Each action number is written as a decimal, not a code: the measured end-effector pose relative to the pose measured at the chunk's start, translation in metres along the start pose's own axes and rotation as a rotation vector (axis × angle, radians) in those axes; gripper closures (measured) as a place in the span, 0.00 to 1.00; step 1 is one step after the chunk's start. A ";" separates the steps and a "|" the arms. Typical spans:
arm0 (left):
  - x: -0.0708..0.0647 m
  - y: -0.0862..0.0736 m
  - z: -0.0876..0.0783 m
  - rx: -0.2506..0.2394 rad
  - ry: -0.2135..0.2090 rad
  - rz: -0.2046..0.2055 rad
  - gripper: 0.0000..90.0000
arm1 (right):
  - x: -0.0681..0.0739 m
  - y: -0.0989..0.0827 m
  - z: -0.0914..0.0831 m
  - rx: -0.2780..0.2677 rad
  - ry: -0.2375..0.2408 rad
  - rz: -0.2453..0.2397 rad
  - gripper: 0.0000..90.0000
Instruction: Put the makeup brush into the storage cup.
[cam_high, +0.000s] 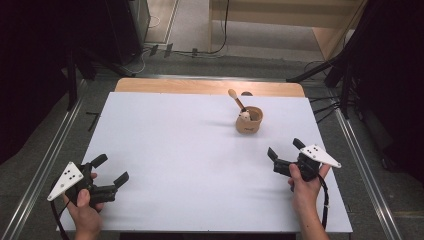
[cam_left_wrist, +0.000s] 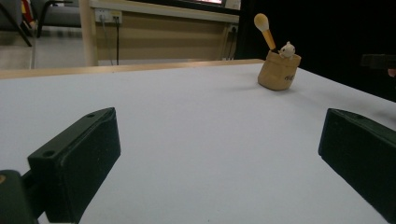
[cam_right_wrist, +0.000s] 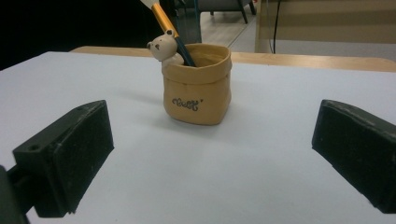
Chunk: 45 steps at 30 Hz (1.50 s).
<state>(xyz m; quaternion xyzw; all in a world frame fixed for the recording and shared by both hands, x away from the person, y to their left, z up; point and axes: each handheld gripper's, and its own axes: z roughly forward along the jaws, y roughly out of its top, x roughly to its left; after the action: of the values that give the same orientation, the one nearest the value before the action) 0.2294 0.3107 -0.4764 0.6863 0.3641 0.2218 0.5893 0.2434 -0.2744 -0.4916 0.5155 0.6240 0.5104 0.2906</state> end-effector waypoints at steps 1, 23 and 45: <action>0.000 0.000 0.000 0.000 0.000 -0.002 0.00 | 0.000 -0.001 -0.002 -0.001 0.003 0.000 0.00; 0.000 0.001 -0.002 0.001 0.000 0.006 0.00 | -0.006 -0.029 -0.045 0.040 -0.034 0.008 0.00; -0.005 0.001 0.001 0.022 -0.017 0.028 0.00 | -0.005 -0.042 -0.078 0.037 -0.068 0.015 0.00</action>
<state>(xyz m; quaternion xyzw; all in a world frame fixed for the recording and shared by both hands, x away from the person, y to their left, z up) 0.2270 0.3060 -0.4745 0.6996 0.3520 0.2199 0.5816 0.1613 -0.3035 -0.5075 0.5426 0.6191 0.4830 0.2984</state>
